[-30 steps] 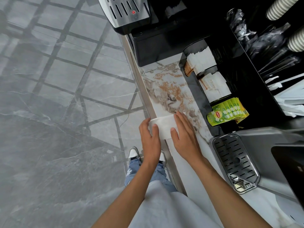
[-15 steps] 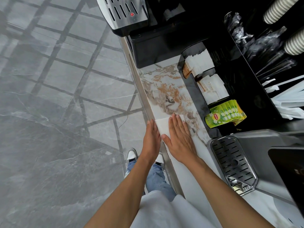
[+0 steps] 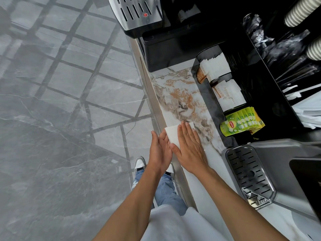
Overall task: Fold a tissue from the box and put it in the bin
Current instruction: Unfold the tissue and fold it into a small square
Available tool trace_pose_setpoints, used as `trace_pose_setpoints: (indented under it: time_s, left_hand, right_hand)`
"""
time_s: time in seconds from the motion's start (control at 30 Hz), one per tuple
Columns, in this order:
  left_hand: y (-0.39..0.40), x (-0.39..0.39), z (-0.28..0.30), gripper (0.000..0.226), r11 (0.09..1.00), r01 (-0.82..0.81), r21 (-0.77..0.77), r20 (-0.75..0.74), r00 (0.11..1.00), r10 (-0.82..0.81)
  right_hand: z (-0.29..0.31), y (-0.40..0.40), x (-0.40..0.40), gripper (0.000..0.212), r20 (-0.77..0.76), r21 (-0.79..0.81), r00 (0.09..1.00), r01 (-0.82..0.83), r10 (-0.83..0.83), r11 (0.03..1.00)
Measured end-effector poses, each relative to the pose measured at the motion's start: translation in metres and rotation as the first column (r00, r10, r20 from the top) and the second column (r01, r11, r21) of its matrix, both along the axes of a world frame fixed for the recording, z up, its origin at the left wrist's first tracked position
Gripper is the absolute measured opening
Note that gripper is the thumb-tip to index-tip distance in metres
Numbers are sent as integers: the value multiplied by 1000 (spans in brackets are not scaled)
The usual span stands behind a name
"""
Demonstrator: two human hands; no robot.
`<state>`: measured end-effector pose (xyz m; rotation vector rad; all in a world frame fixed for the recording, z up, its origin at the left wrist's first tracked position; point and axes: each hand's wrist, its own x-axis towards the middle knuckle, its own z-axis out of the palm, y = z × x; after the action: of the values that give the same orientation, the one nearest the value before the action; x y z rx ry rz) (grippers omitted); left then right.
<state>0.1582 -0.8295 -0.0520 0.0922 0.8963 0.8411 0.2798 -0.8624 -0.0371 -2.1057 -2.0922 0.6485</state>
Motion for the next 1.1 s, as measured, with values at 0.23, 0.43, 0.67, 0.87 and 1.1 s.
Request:
trace_pose_setpoints:
  time_s: [0.23,0.43,0.67,0.87,1.1]
  left_hand:
    - [-1,-3,0,70,999,-23,-41,35,999,24]
    - [-1,-5,-4,68,997,-26,-71,35,999,28]
    - [-2,-9,-6,66,995,-38,-97,72,996,45]
    - [-1,-12,-5,68,992,-44,-119,76,996,54]
    - [-4,-16,-10,70,990,-64,-122,102,992,76]
  right_hand:
    - [1,1,-12,80,-19,1,1000,3,-3,1000]
    - [1,1,-21,78,-25,17,1000,-6,6,1000]
    - [2,1,-28,77,-15,18,999,-28,28,999]
    - [2,1,-34,76,-26,15,998,-54,54,998]
    - [3,1,-40,77,-54,16,996,-72,73,997]
